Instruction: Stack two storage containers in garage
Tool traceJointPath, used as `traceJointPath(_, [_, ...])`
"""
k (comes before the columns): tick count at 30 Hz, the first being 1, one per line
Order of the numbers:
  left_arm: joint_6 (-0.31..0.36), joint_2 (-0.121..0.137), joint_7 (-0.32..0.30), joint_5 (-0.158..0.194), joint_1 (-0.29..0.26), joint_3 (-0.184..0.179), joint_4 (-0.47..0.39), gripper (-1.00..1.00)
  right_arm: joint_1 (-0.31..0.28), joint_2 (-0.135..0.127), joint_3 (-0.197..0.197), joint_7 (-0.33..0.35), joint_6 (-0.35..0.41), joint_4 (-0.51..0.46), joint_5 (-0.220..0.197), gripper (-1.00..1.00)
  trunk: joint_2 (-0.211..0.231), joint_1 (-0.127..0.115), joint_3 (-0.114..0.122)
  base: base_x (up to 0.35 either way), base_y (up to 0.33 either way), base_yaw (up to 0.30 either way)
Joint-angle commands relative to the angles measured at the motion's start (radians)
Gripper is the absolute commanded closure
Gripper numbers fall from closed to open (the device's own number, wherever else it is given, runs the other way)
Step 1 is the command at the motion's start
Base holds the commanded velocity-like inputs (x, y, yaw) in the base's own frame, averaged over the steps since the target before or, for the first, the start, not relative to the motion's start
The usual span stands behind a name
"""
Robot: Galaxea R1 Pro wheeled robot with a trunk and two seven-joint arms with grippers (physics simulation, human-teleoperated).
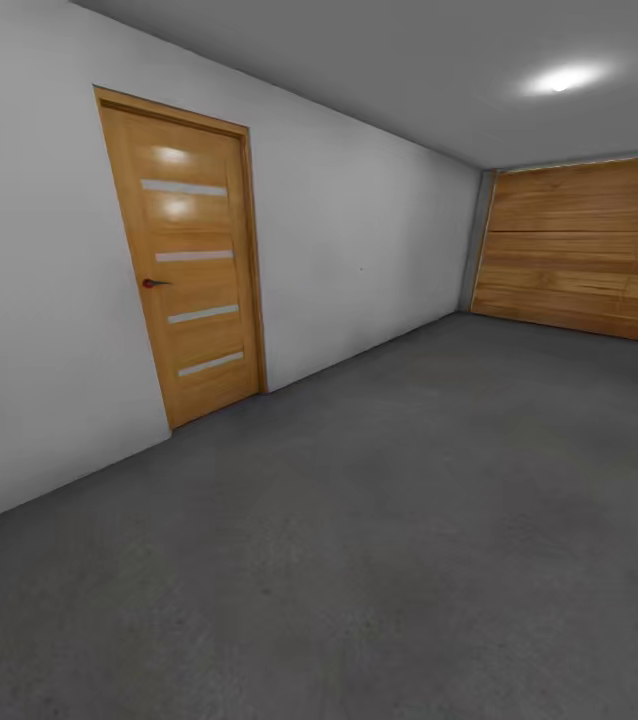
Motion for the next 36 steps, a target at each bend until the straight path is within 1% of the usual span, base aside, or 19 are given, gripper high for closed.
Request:
traceJointPath(1, [0.0,0.0,0.0,0.0,0.0,0.0,0.0,-1.0,0.0,0.0,0.0,0.0,0.0,0.0,0.0,-1.0,0.0,0.0,0.0,0.0,0.0,0.0])
traceJointPath(3, [-0.003,-0.011,-0.003,0.008,-0.002,0.011,0.006,-1.0,-0.002,-0.002,0.011,-0.001,-0.002,-0.006,0.011,-1.0,0.0,0.0,0.0,0.0,0.0,0.0])
traceJointPath(5, [-0.003,-0.012,-0.003,0.008,-0.002,0.022,0.006,-1.0,-0.002,-0.002,0.014,-0.002,-0.002,-0.006,0.015,-1.0,0.0,0.0,0.0,0.0,0.0,0.0])
traceJointPath(8, [-0.003,-0.012,-0.003,0.008,-0.002,0.022,0.006,-1.0,-0.002,-0.002,0.014,-0.004,-0.002,-0.006,0.015,-1.0,0.0,0.0,0.0,0.0,0.0,0.0])
traceJointPath(11, [-0.02,-0.027,-0.002,0.025,-0.002,0.039,-0.011,-1.0,-0.002,-0.002,0.014,-0.006,-0.002,-0.006,0.017,-1.0,0.0,0.0,0.0,0.0,0.0,0.0])
traceJointPath(15, [-0.025,-0.03,-0.002,0.047,-0.002,0.062,-0.034,-1.0,-0.002,-0.003,0.014,-0.007,-0.007,-0.006,0.017,-1.0,0.0,0.0,0.0,0.0,0.0,0.0])
traceJointPath(20, [-0.026,-0.031,-0.002,0.075,-0.002,0.064,-0.041,-1.0,-0.002,-0.003,0.013,-0.008,-0.013,-0.006,0.017,-1.0,0.0,0.0,0.0,0.035,0.0,0.0])
traceJointPath(28, [-0.021,-0.031,-0.003,0.12,-0.002,0.062,-0.041,-1.0,-0.002,-0.001,0.012,-0.007,-0.014,-0.011,0.017,-1.0,0.0,0.0,0.0,0.265,0.0,0.0])
traceJointPath(36, [-0.018,-0.031,-0.003,0.123,-0.002,0.06,-0.041,-1.0,-0.002,0.007,0.014,-0.006,-0.014,-0.018,0.017,-1.0,0.0,0.0,0.0,0.318,0.0,0.0])
